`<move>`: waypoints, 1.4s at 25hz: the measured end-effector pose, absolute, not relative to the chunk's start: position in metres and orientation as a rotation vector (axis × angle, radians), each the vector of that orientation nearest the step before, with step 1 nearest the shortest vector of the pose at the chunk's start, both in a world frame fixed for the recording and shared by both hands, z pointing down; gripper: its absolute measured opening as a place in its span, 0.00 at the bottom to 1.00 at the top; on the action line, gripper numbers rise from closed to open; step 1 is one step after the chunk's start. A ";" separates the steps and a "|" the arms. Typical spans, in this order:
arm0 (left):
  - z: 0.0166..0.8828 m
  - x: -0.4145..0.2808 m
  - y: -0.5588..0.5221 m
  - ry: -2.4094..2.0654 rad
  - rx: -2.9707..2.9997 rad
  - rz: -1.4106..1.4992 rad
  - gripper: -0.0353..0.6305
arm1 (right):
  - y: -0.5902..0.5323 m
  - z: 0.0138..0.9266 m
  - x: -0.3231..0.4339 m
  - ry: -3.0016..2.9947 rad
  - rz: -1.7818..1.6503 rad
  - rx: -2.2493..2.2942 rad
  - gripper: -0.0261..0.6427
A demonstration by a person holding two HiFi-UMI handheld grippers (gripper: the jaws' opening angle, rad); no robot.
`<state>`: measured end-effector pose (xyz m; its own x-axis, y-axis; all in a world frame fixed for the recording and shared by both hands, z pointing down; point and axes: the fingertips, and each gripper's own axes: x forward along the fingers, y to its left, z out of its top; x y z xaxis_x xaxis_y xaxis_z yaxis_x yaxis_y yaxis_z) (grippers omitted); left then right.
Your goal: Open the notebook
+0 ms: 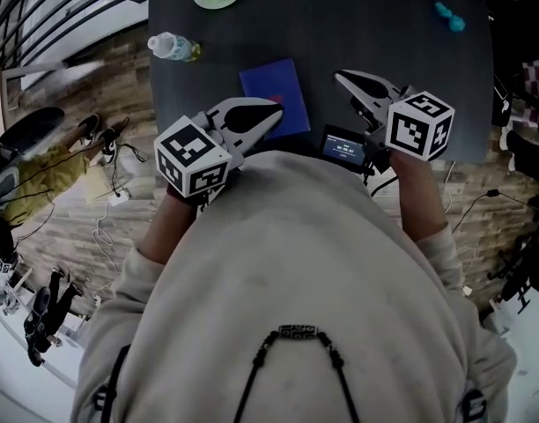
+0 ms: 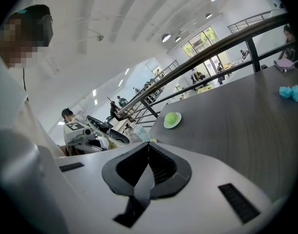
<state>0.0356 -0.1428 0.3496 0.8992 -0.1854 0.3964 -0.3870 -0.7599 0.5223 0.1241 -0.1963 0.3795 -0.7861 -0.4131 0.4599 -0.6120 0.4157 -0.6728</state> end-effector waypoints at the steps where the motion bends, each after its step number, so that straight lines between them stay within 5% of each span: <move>1: 0.352 0.033 -0.142 -0.410 2.433 0.426 0.06 | -0.197 0.381 0.122 -2.441 1.303 0.903 0.06; 35: 0.486 -0.037 -0.122 -0.438 2.282 0.792 0.06 | -0.199 0.470 0.074 -2.235 1.331 0.788 0.13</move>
<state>-0.0374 -0.1218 0.4855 0.7591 -0.0901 0.6447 -0.4987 -0.7171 0.4869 0.0736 -0.1992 0.4702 -0.7507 -0.2544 0.6097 -0.6572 0.3809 -0.6503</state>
